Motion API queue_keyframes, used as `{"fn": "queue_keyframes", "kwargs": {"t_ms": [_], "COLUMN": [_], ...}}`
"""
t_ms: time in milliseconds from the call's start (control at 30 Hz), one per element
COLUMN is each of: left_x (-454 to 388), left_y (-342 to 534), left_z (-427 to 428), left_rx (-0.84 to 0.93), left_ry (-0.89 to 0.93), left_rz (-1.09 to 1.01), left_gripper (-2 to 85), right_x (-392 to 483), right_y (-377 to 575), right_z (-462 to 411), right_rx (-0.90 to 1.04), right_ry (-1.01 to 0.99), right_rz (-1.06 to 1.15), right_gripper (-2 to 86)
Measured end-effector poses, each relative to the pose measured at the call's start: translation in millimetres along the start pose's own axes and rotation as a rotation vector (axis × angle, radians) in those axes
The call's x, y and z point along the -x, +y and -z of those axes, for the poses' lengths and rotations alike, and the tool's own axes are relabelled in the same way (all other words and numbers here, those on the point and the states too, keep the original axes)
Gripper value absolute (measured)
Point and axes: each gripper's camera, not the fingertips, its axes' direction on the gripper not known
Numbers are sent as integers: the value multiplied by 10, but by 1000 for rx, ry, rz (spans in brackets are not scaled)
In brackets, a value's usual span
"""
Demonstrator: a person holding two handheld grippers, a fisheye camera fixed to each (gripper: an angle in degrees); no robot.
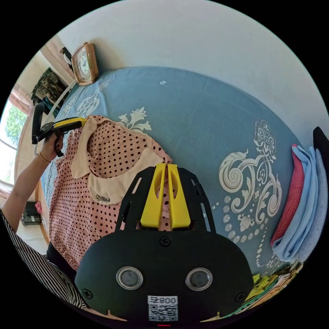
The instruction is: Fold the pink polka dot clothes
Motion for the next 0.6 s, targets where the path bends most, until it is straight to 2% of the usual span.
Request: {"fn": "queue_keyframes", "kwargs": {"t_ms": [267,367,467,600], "left_x": [-28,-180,-266,-218], "left_y": [-20,-139,-277,-357], "left_z": [27,-115,-411,-599], "left_rx": [-139,-102,2,17], "left_ry": [98,95,10,13], "left_rz": [9,-69,-78,-41], "left_gripper": [17,15,9,8], "right_x": [-342,-330,-234,-282], "right_y": [310,460,441,365], "right_z": [564,767,729,536], "right_rx": [-195,-255,-159,11], "right_ry": [-127,-191,-159,-78], "right_rz": [-138,-109,-45,-51], "right_gripper": [24,19,10,7]}}
